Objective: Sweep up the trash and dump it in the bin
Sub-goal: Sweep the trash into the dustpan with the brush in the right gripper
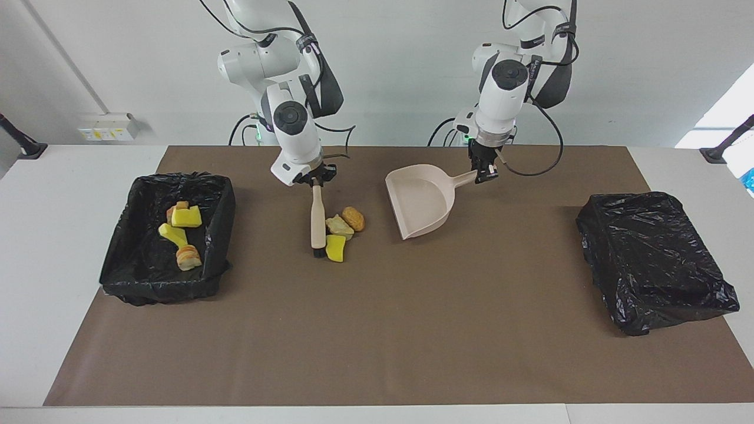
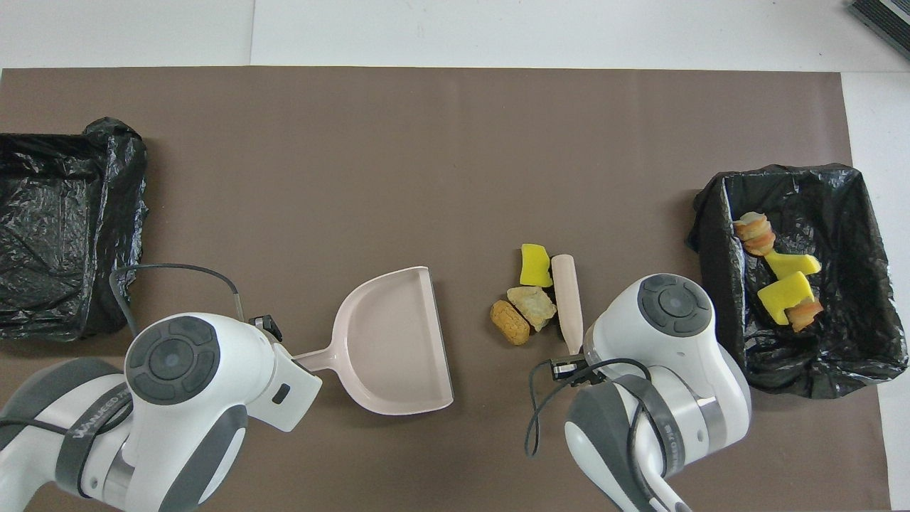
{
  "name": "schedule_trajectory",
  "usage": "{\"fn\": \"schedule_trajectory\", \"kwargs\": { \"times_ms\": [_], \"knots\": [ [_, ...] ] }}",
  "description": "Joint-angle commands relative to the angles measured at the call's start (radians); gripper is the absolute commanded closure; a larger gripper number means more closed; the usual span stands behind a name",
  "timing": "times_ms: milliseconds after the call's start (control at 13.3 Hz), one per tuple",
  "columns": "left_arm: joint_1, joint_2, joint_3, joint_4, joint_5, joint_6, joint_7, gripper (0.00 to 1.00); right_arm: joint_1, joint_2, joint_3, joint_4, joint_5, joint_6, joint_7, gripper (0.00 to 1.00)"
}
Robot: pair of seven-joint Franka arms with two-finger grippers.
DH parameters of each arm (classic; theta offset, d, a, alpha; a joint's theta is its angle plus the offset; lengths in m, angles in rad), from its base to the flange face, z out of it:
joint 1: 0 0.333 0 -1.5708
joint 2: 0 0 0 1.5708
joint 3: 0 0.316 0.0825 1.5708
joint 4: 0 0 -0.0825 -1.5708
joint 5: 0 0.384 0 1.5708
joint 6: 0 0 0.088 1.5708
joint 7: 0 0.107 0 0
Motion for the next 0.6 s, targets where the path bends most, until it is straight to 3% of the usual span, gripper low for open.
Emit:
{"fn": "schedule_trajectory", "kwargs": {
  "times_ms": [0,376,526],
  "knots": [
    [-0.029,0.031,-0.004,-0.011,0.056,0.028,-0.098,1.0,-0.001,0.008,0.003,-0.009,0.022,0.025,0.005,1.0],
    [-0.058,0.067,-0.009,0.006,0.062,0.031,-0.155,1.0,0.001,0.025,0.007,-0.008,0.023,0.03,0.004,1.0],
    [-0.058,0.099,-0.009,0.033,0.064,0.025,-0.167,1.0,0.044,0.026,0.007,-0.008,0.1,0.067,-0.002,1.0]
  ]
}}
